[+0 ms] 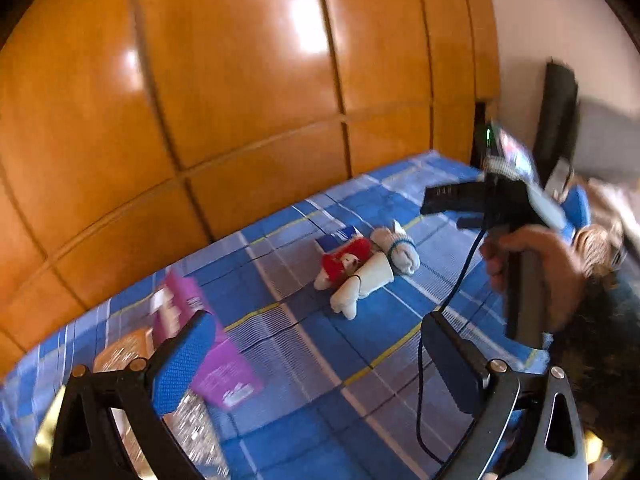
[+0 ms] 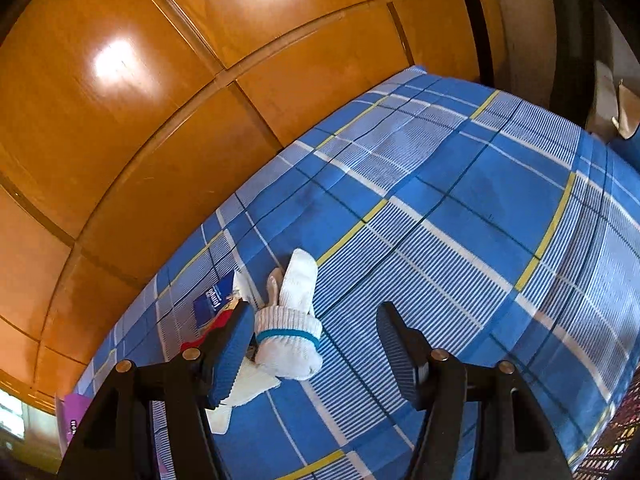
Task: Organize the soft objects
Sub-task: 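Grasp the white mesh roll with left gripper while right grasps the white mitten, then carry the white mesh roll into the gold tray with the left gripper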
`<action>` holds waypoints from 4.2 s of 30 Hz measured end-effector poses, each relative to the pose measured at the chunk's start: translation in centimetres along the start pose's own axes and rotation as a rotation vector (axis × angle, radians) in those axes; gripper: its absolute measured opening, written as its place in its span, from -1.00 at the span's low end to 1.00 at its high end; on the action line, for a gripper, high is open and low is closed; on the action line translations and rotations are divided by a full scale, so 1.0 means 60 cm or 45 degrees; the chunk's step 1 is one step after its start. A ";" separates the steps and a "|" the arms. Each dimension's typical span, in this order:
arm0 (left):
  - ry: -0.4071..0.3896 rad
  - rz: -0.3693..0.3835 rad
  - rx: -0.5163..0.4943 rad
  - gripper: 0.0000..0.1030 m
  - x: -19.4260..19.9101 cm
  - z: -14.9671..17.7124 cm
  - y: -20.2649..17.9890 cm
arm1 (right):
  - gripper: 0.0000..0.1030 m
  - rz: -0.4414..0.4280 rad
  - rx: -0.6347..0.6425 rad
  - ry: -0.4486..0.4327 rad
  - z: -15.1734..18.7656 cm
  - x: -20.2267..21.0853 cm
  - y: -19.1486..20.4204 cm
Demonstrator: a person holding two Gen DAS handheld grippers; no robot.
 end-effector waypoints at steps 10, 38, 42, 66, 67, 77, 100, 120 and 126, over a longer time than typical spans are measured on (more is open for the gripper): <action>0.216 0.023 -0.074 0.74 -0.205 -0.012 -0.044 | 0.24 -0.026 -0.071 0.053 0.001 -0.005 -0.016; 0.367 0.164 0.127 -0.56 -0.210 0.118 -0.042 | 0.24 -0.014 0.003 0.152 0.015 -0.030 0.002; 0.358 0.155 0.103 -0.56 -0.209 0.127 -0.048 | 0.24 0.029 0.063 0.212 0.022 -0.050 0.017; 0.336 0.169 0.328 -0.60 -0.230 0.007 -0.001 | -0.22 0.164 0.453 0.360 0.058 -0.129 0.081; 0.328 0.165 0.338 -0.60 -0.232 -0.010 0.005 | -0.21 0.163 0.458 0.367 0.060 -0.131 0.083; 0.265 -0.130 0.504 -0.59 -0.247 -0.160 0.198 | -0.20 0.188 0.549 0.396 0.075 -0.141 0.095; 0.279 -0.799 0.998 -0.58 0.101 0.262 0.594 | -0.20 0.263 0.715 0.322 0.093 -0.138 0.114; 0.207 -1.017 1.127 -0.56 0.280 0.522 0.484 | -0.20 0.364 0.890 0.241 0.125 -0.133 0.132; 0.172 -1.026 1.117 -0.56 0.298 0.529 0.462 | -0.19 0.361 0.862 0.255 0.123 -0.136 0.128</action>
Point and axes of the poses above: each gripper's, at about its wrist camera, not at the fingertips, and x roughly against the way its jaws point, y to its left, z to its underside, the point moved 2 cm from there along -x, roughly the way its jaws point, and after that the axes turned 1 degree about -y, right-handed, at the moved point
